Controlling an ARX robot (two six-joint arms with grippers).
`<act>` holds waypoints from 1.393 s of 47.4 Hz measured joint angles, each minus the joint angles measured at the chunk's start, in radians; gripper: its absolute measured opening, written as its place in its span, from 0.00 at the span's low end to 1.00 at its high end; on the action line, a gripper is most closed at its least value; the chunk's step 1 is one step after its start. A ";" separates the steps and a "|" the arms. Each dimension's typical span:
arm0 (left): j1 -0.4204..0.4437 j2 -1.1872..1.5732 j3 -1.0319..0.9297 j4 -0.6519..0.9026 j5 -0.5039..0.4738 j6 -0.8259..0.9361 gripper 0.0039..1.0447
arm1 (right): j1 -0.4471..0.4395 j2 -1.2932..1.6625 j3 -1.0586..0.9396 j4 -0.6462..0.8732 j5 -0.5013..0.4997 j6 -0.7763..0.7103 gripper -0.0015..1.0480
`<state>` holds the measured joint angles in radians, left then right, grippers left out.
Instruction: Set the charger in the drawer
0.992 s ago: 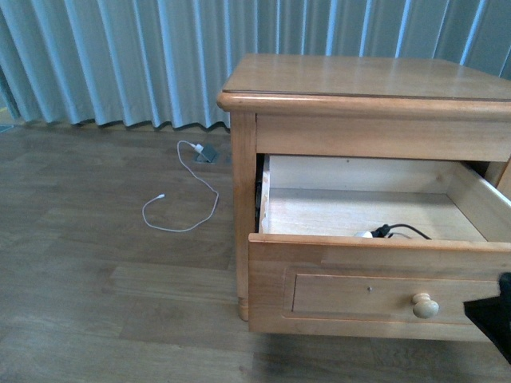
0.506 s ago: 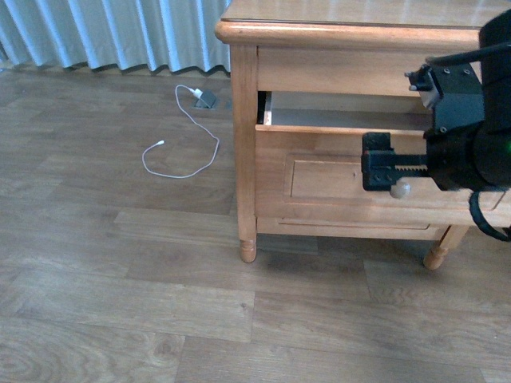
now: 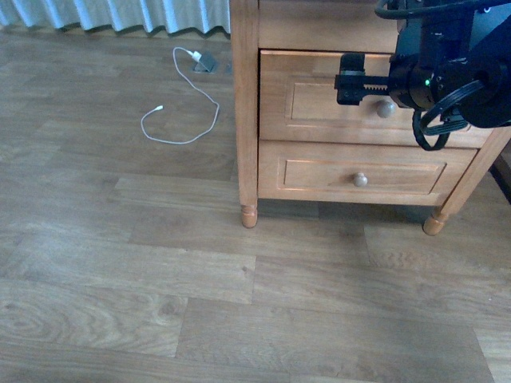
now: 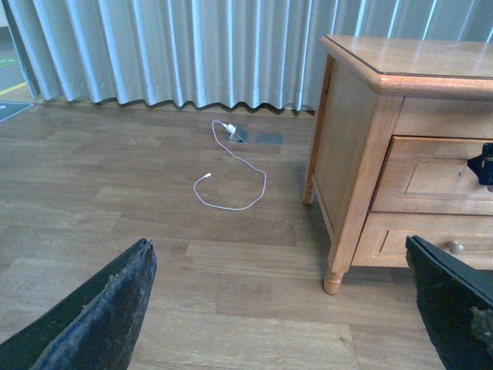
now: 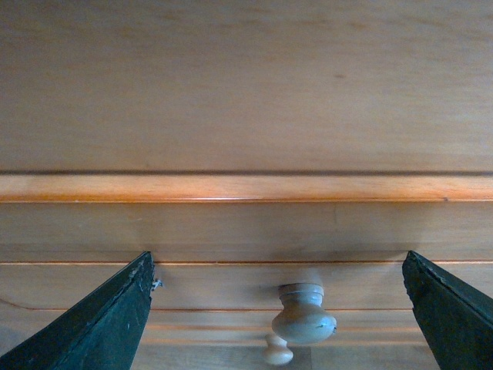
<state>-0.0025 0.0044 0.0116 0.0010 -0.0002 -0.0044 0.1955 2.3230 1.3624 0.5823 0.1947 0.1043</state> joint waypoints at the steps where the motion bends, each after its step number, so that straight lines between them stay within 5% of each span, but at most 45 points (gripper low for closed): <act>1: 0.000 0.000 0.000 0.000 0.000 0.000 0.94 | 0.000 0.005 0.003 0.004 0.004 0.001 0.92; 20: 0.000 0.000 0.000 0.000 0.000 0.000 0.94 | 0.012 0.031 0.005 0.092 0.035 -0.009 0.92; 36: 0.000 0.000 0.000 0.000 0.000 0.000 0.94 | -0.024 -0.394 -0.375 0.124 -0.082 -0.010 0.92; 66: 0.000 0.000 0.000 0.000 0.000 0.000 0.94 | -0.203 -1.551 -1.063 -0.307 -0.194 0.018 0.92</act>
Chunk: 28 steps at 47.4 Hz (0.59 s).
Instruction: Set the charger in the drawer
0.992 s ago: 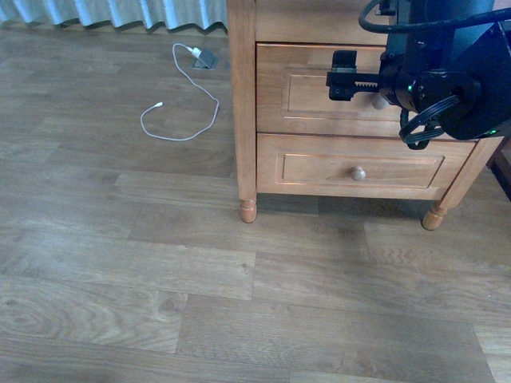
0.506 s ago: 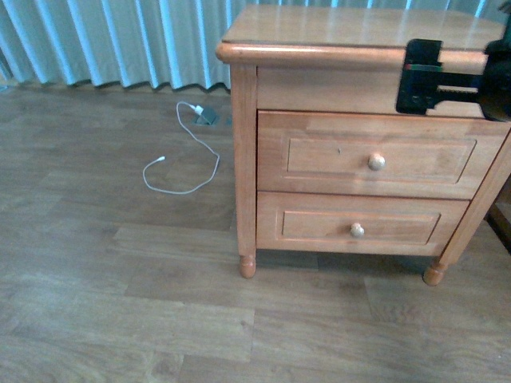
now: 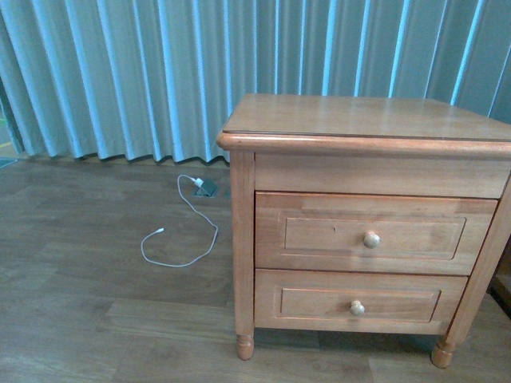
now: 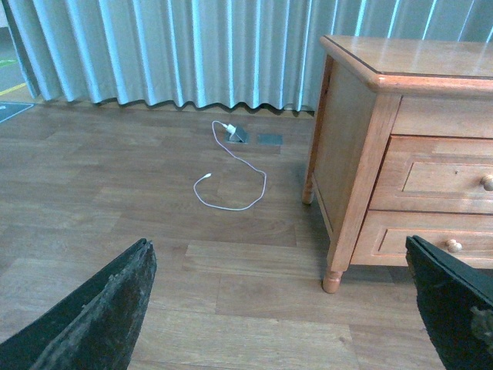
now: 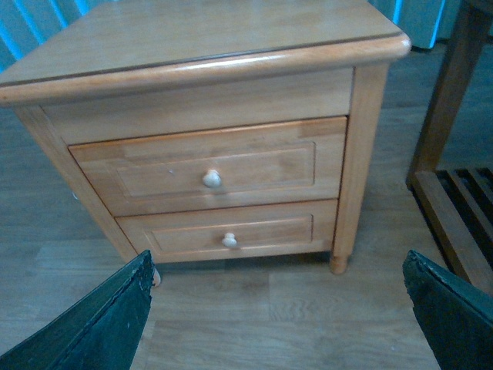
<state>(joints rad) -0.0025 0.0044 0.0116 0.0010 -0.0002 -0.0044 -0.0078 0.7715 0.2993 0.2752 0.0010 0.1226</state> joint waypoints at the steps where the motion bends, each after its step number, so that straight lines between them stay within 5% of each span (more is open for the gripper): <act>1: 0.000 0.000 0.000 0.000 0.000 0.000 0.94 | -0.006 -0.019 -0.008 -0.004 0.000 0.002 0.92; 14: 0.000 0.000 0.000 0.000 0.000 0.000 0.94 | -0.011 -0.048 -0.018 0.012 -0.003 0.002 0.91; 19: 0.000 0.000 0.000 0.000 0.000 0.000 0.94 | 0.002 -0.063 -0.097 0.203 0.001 -0.068 0.74; 28: 0.000 0.000 0.000 0.000 0.000 0.000 0.94 | 0.006 -0.148 -0.168 0.212 0.001 -0.109 0.42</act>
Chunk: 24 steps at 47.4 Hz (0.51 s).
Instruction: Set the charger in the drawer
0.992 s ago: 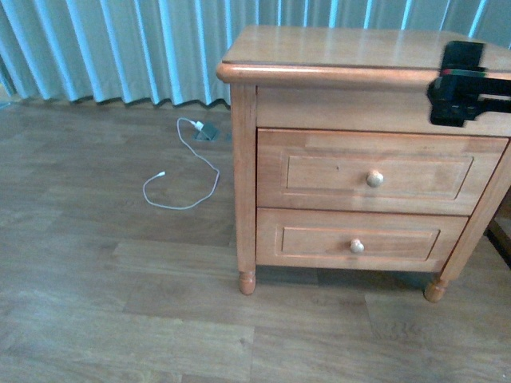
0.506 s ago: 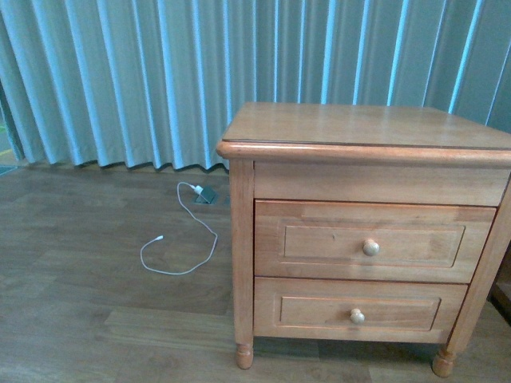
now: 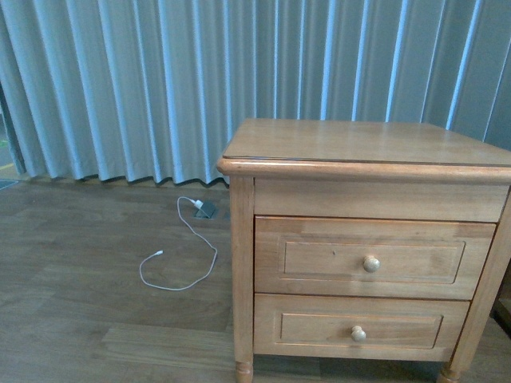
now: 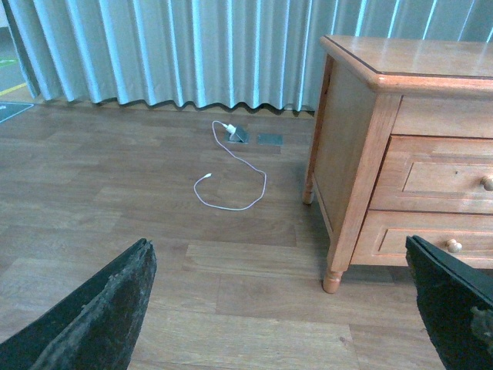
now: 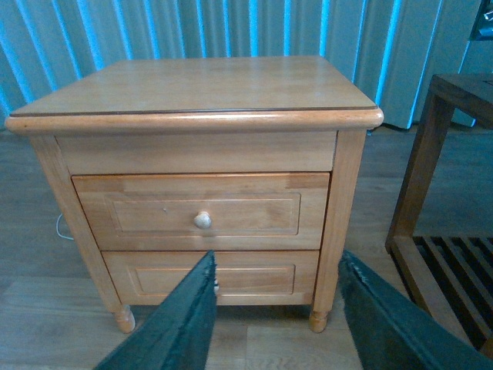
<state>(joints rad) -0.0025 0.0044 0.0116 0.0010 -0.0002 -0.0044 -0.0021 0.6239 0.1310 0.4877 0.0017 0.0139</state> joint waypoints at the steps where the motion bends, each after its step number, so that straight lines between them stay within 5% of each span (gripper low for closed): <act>1: 0.000 0.000 0.000 0.000 0.000 0.000 0.94 | 0.000 -0.009 -0.006 -0.003 0.000 -0.002 0.39; 11: 0.000 0.000 0.000 0.000 0.000 0.000 0.94 | 0.000 -0.113 -0.055 -0.058 0.000 -0.012 0.01; 24: 0.000 0.000 0.000 0.000 0.000 0.000 0.94 | 0.000 -0.262 -0.125 -0.127 0.000 -0.011 0.02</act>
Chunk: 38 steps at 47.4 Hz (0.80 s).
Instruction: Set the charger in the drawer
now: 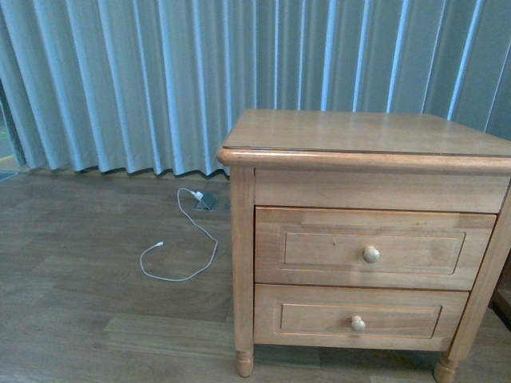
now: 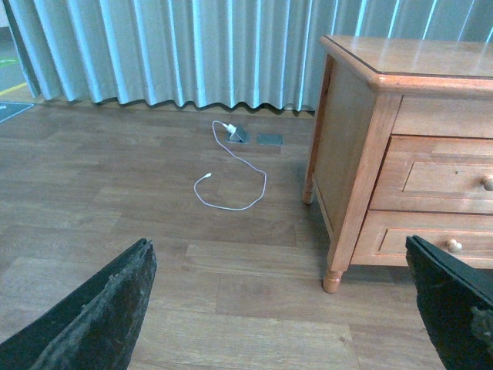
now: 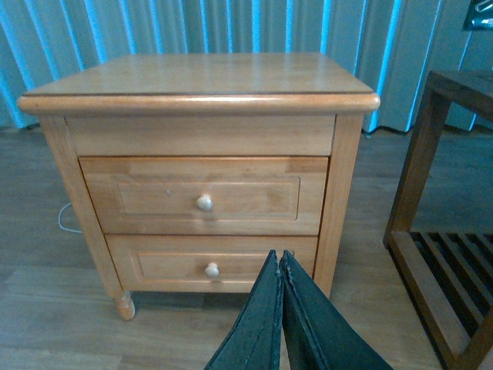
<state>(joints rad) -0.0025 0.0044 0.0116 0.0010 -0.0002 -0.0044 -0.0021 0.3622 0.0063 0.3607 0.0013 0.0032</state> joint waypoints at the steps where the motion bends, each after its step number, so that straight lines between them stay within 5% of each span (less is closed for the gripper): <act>1: 0.000 0.000 0.000 0.000 0.000 0.000 0.94 | 0.000 -0.006 -0.002 -0.006 0.000 0.000 0.02; 38: 0.000 0.000 0.000 0.000 0.000 0.000 0.94 | 0.000 -0.357 -0.001 -0.359 -0.003 -0.001 0.02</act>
<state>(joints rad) -0.0025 0.0044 0.0116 0.0006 -0.0002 -0.0044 -0.0021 0.0055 0.0055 0.0017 -0.0013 0.0021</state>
